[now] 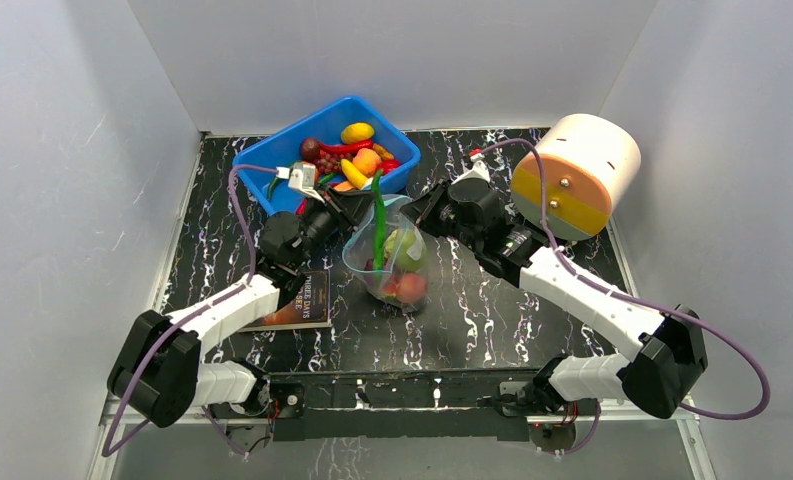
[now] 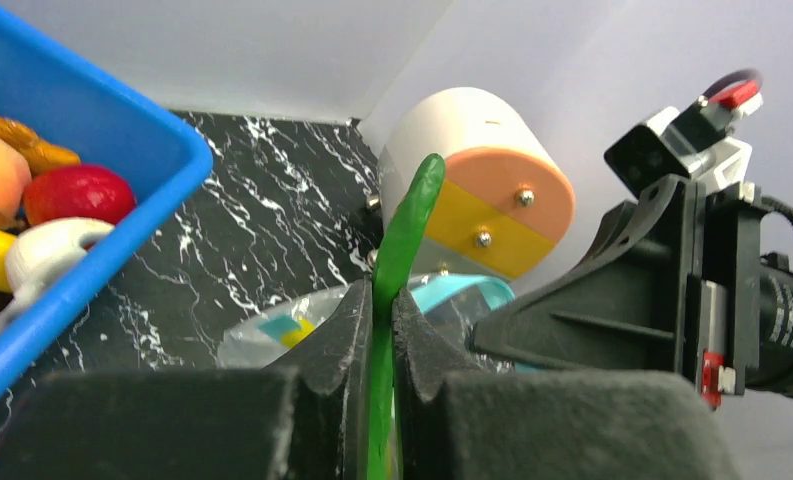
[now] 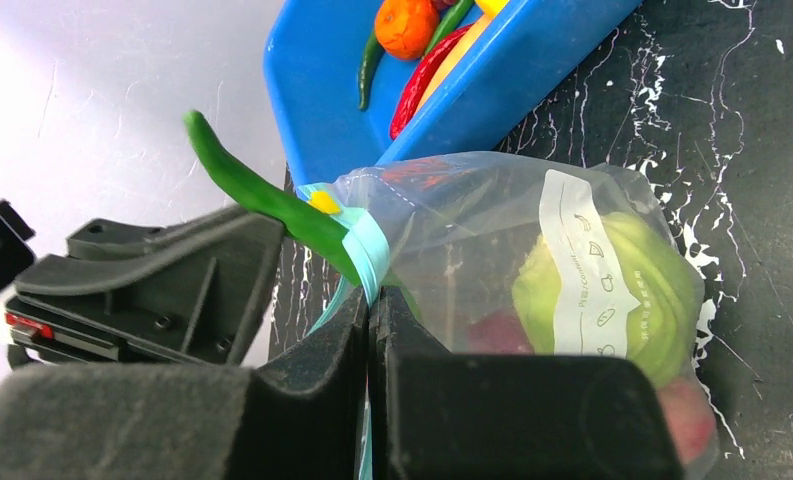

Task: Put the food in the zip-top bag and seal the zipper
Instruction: Place the fake vegetable in the zipper food storage bag.

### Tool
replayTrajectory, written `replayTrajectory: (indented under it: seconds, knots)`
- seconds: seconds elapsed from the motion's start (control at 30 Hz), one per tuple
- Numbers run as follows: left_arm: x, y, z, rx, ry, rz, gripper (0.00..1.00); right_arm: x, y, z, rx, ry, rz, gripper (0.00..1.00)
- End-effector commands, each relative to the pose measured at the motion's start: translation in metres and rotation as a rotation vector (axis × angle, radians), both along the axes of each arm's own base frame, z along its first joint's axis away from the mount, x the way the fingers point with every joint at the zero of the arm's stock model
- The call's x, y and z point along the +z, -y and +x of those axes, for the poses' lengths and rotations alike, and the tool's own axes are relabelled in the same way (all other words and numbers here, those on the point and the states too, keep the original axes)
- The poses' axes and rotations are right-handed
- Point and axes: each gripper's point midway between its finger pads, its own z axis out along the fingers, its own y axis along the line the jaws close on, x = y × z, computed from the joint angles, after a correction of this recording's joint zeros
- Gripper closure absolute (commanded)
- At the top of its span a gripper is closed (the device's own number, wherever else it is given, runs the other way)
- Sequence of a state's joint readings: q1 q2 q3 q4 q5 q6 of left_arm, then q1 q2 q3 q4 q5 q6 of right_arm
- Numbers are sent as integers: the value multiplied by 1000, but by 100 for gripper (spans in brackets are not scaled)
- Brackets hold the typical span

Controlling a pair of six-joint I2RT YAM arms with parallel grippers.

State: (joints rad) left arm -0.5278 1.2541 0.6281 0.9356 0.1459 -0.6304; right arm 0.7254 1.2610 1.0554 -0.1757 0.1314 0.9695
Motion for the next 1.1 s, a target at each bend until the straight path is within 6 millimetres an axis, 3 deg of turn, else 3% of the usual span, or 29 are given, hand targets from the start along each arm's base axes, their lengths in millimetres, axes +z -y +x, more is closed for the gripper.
replayTrajectory:
  seconds: [0.0, 0.27, 0.5, 0.77, 0.8, 0.87, 1.07]
  knots:
    - [21, 3, -21, -54, 54, -62, 100, 43, -4, 15, -46, 106, 112, 100]
    - [10, 8, -39, -128, -6, -43, 100, 38, -12, 19, -29, 96, 115, 100]
    - [-44, 3, -40, -106, -150, 82, 100, 51, -8, 21, -41, 137, 112, 100]
    - [-76, 3, -47, -130, -260, 164, 100, 65, -19, 19, 32, 208, 116, 100]
    - [-90, 1, -50, -129, -310, 185, 100, 75, -24, 17, 66, 250, 123, 100]
    - [-99, 1, -50, -132, -343, 224, 100, 80, -27, 16, 92, 273, 120, 100]
    - [-93, 10, -55, -203, -302, 241, 100, 75, -38, 14, 163, 287, 81, 100]
